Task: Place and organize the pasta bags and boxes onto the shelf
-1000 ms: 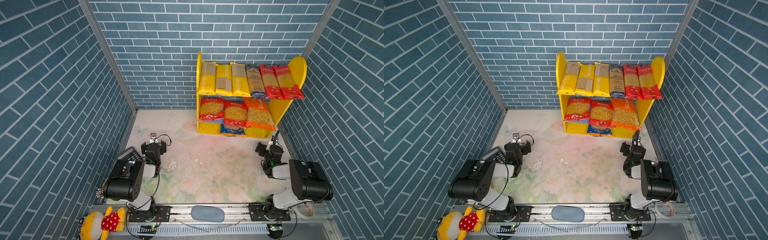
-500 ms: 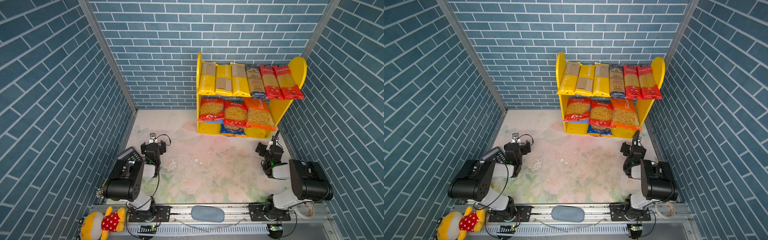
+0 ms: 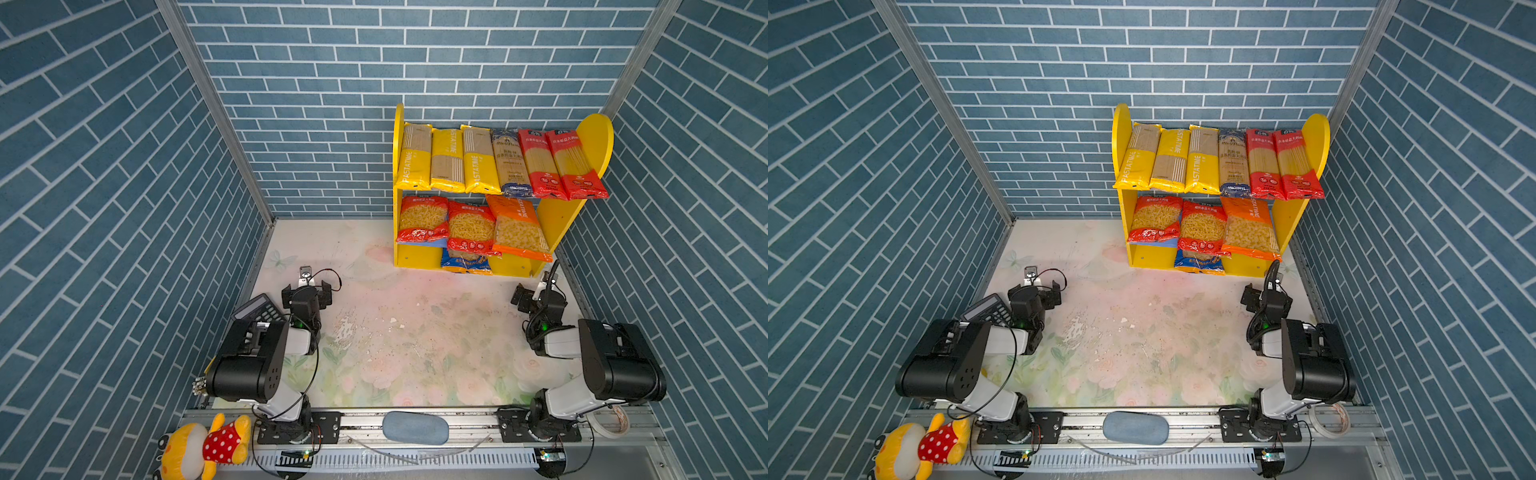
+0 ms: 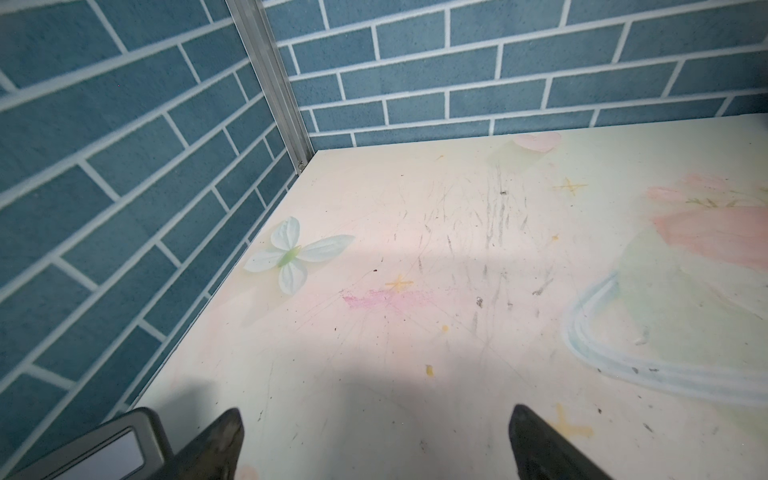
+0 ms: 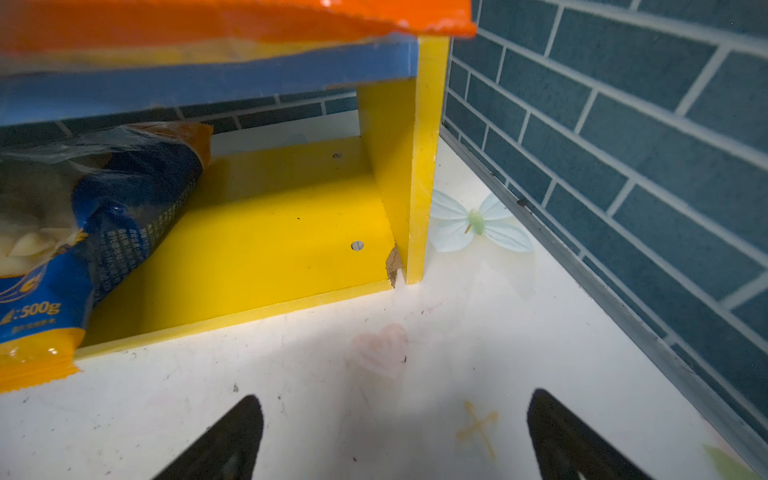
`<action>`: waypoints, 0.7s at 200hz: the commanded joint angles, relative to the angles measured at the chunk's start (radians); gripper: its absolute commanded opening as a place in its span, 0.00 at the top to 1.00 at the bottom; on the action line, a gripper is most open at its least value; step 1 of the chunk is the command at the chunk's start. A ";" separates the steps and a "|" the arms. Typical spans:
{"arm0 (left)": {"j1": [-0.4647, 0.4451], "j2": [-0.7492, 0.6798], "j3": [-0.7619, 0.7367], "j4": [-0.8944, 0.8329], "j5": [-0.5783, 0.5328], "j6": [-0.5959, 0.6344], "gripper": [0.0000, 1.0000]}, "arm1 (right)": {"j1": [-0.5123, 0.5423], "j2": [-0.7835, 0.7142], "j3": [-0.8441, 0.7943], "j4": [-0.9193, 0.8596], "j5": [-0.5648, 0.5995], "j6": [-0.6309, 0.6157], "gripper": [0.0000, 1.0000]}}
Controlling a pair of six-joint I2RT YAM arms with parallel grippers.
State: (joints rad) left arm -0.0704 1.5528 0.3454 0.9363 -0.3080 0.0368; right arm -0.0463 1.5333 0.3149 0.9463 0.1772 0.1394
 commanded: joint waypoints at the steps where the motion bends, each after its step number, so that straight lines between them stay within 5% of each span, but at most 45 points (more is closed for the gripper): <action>1: 0.006 -0.018 0.012 -0.002 0.011 -0.005 0.00 | 0.005 0.002 0.036 -0.005 0.003 -0.038 0.01; 140: 0.006 -0.018 0.012 -0.002 0.012 -0.005 0.00 | 0.026 0.006 0.046 -0.018 -0.004 -0.066 0.01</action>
State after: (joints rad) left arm -0.0704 1.5524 0.3454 0.9367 -0.3054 0.0368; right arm -0.0280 1.5333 0.3210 0.9272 0.1757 0.1238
